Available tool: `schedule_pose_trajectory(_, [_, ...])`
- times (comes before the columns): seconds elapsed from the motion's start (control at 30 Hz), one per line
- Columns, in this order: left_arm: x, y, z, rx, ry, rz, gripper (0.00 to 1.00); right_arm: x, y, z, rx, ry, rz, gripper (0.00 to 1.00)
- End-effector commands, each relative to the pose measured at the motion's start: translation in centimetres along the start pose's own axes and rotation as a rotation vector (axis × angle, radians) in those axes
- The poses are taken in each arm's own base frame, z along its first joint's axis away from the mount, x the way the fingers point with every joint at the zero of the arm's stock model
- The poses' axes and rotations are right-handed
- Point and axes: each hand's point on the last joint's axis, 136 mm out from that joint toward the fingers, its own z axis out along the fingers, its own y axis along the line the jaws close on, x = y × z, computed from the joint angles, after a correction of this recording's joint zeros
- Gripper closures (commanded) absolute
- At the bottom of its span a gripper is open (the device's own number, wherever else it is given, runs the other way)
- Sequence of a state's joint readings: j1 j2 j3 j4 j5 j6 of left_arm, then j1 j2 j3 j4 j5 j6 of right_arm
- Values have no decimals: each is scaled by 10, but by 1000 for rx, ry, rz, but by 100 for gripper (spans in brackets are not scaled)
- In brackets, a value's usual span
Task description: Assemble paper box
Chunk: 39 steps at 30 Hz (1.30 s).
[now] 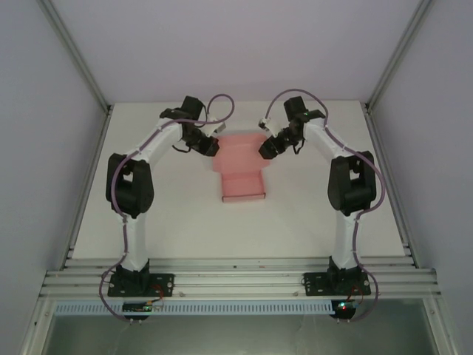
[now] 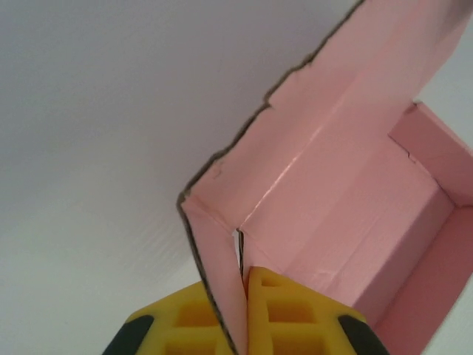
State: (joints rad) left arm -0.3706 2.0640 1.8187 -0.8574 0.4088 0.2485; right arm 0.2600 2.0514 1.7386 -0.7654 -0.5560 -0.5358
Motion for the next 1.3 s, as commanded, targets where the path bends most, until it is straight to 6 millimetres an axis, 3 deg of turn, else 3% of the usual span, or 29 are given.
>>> schedule_pose_trajectory(0.0, [-4,-3,-6,5,-6,21,100,-5,3,-2,-6,6,-21,65])
schedule_pose_trajectory(0.1, [-7,-6,-11,0,-26,26,100,-5,8,-6,-7,17,-32,85])
schedule_pose_trajectory(0.3, [-20,0,-31,-185,-76,-36,100,-11,5,-18,71,0,23,100])
schedule_pose_trajectory(0.53, [-31,-1,-56,-479,-171,-224,100,-36,-12,-45,412,-188,272,100])
schedule_pose_trajectory(0.7, [-34,-8,-53,-520,-289,-423,100,-42,-10,-55,564,-379,487,100])
schedule_pose_trajectory(0.97, [-53,-6,-56,-422,-634,-709,100,-74,17,-58,600,-665,553,100])
schedule_pose_trajectory(1.0, [-57,-8,-58,-391,-678,-723,100,-64,18,-49,608,-649,565,100])
schedule_pose_trajectory(1.13, [-59,-12,-62,-312,-824,-768,100,-58,20,-41,641,-675,595,100])
schedule_pose_trajectory(1.27, [-57,-15,-65,-271,-887,-761,100,-55,36,-28,622,-723,534,100])
